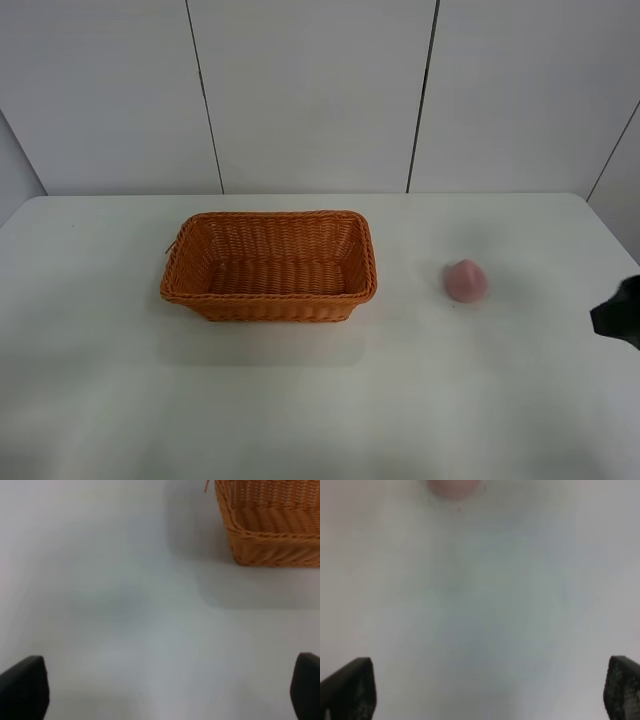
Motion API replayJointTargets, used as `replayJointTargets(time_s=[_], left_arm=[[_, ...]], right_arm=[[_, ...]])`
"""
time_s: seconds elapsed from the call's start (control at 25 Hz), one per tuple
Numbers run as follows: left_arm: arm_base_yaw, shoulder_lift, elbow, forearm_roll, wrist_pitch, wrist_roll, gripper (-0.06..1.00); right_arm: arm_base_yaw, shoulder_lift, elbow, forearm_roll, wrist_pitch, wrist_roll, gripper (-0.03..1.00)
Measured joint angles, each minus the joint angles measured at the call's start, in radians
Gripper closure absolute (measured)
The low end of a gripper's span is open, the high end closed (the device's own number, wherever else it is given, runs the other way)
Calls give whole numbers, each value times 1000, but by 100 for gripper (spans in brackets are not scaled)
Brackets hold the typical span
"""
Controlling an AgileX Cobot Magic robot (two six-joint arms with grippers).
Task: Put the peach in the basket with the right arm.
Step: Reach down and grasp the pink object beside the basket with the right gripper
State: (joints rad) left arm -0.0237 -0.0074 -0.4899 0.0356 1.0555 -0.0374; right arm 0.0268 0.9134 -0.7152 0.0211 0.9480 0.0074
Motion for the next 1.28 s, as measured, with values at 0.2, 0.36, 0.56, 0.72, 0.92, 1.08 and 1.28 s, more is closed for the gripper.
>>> replayJointTargets(time_s=[0.2, 0.36, 0.56, 0.72, 0.92, 1.08, 1.28], left_arm=[[0, 0, 0, 0, 0, 0, -5], [0, 0, 0, 0, 0, 0, -5], [0, 0, 0, 0, 0, 0, -5], [0, 0, 0, 0, 0, 0, -5], [0, 0, 0, 0, 0, 0, -5], [0, 0, 0, 0, 0, 0, -5], [0, 0, 0, 0, 0, 0, -5]], right_arm=[[0, 401, -186, 7, -42, 0, 27], [0, 665, -373, 7, -53, 0, 27], [0, 912, -591, 22, -51, 0, 27], [4, 1014, -696, 83, -23, -7, 27], [45, 1061, -721, 91, -15, -7, 27], [80, 1080, -722, 67, -31, -7, 27], [78, 1109, -723, 52, -44, -7, 27]])
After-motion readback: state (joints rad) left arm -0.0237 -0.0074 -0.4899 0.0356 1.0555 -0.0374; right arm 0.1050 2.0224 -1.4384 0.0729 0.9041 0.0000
